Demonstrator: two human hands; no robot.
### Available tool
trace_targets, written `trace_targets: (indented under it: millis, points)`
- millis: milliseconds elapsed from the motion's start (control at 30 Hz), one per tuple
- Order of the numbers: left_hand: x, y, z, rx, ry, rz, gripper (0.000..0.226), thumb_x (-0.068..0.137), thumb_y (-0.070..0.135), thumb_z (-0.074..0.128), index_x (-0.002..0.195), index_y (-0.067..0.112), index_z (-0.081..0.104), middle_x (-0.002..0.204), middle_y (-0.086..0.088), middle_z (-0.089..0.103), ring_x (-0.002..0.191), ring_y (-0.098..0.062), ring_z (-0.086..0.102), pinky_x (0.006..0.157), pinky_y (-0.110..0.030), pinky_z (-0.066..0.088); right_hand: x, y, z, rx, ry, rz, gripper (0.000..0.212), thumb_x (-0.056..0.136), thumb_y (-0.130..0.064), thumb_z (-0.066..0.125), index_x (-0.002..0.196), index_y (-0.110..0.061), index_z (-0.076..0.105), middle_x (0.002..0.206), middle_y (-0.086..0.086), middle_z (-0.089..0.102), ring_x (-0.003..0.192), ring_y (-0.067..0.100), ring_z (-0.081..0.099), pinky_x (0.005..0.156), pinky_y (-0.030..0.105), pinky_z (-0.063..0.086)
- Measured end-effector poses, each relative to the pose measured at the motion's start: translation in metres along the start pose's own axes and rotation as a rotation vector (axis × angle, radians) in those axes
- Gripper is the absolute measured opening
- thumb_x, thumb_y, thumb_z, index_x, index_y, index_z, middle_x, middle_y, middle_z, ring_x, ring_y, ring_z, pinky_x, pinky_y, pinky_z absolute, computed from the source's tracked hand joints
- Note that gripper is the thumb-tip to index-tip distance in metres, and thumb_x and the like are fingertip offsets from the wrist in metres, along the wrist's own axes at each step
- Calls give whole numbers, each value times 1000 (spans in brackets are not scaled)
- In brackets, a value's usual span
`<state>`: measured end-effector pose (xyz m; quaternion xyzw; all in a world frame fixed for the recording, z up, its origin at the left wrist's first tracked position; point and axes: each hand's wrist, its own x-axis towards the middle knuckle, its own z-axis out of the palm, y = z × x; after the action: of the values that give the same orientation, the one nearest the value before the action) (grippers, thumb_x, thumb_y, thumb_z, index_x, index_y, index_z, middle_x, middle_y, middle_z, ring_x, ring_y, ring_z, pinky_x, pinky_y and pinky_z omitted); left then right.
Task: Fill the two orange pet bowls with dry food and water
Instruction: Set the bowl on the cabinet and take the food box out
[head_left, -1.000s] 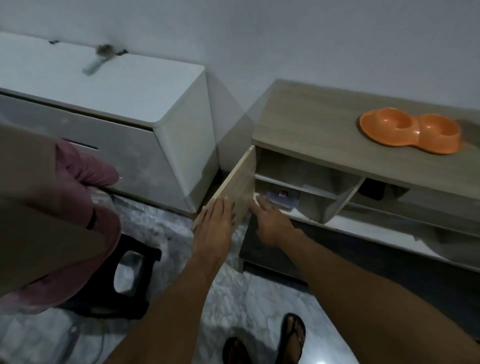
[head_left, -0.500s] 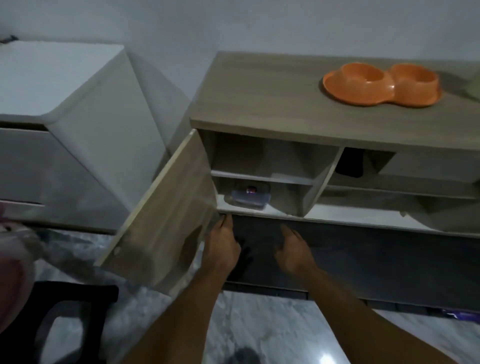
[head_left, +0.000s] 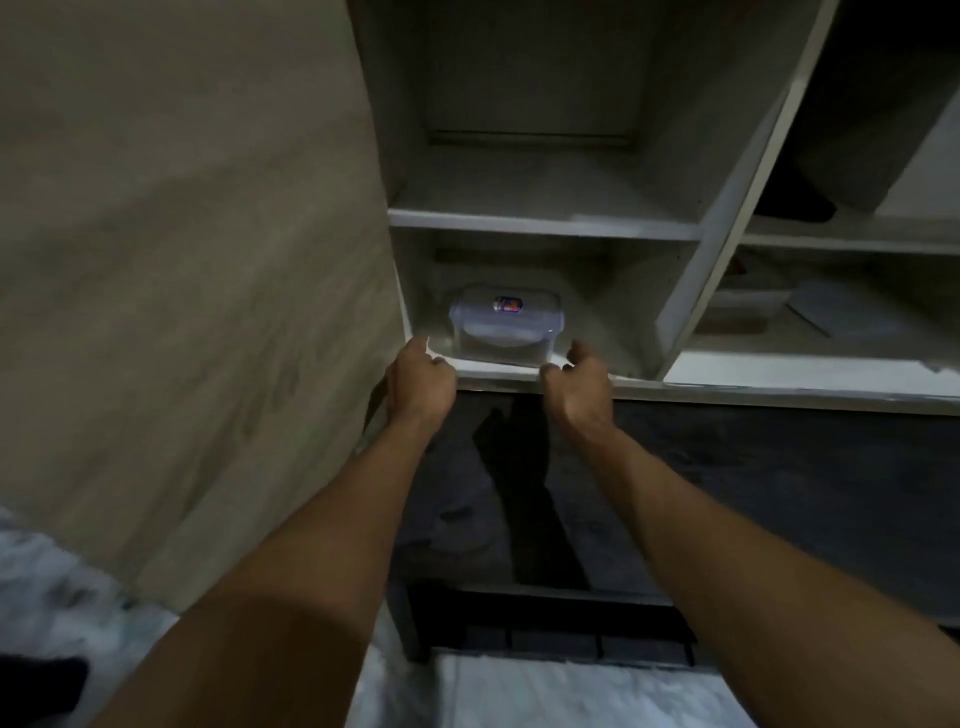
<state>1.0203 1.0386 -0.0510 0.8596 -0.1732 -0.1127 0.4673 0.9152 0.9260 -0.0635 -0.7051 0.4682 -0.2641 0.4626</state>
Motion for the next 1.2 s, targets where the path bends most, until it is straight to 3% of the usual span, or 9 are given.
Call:
trace_targets:
  millis: [100,200,267,400,533,667,767,867,1200]
  points:
    - [11,-20,16,-96,15,13,42,93,10,47,133,17,53,130,-3,59,120,-26,54,84,-22,35,4,22,16,68,19,-9,58,92,-13,56,147,-7,38,137,11,57,126,27,53,105,30,39]
    - [15,-26,22,-180,-2,3,28,91,7,49,113,23,54,102,5,53,96,-18,53,66,-21,27,5,30,21,109,27,-4,46,88,-7,55,133,-6,50,99,4,61,97,20,57,91,30,44]
    - [16,-26,23,-194,-35,8,34,90,6,50,120,22,52,108,4,54,99,-19,53,70,-21,31,4,30,23,103,22,1,40,87,-6,55,127,-6,51,91,4,59,92,22,58,91,35,47]
    - [36,-18,30,-311,-129,12,67,92,3,52,153,15,26,154,-5,36,140,-22,38,106,-26,30,11,18,26,159,12,1,32,91,-16,58,123,-13,57,105,6,67,101,27,64,96,43,52]
    - [45,-11,37,-456,-208,-39,69,94,6,54,154,9,20,157,-11,32,142,-28,34,118,-42,28,18,15,28,200,-39,-21,38,88,-21,60,126,-20,59,114,5,69,105,24,64,96,41,51]
    - [47,-11,46,-601,-200,-101,77,88,30,58,154,13,21,152,-11,40,139,-28,40,117,-50,29,22,18,21,296,-28,-22,42,97,-39,54,134,-18,52,123,-1,60,112,19,56,103,36,43]
    - [50,-21,58,-529,-120,-54,80,64,57,53,137,26,53,135,-11,56,123,-27,56,107,-48,43,26,20,18,308,43,-24,42,99,-43,51,127,-12,54,114,0,57,100,17,53,86,28,38]
    - [57,-40,79,-555,-97,-55,52,62,53,50,110,41,64,114,-9,64,104,-30,64,95,-56,51,27,21,18,351,124,-4,32,96,-36,57,108,-7,61,109,12,66,94,22,60,79,27,41]
    - [-20,10,40,-581,27,-154,48,62,42,46,104,33,66,102,-1,70,96,-27,67,86,-56,55,-17,-13,-31,344,175,89,20,96,-27,58,89,-10,50,85,5,56,74,17,50,59,25,34]
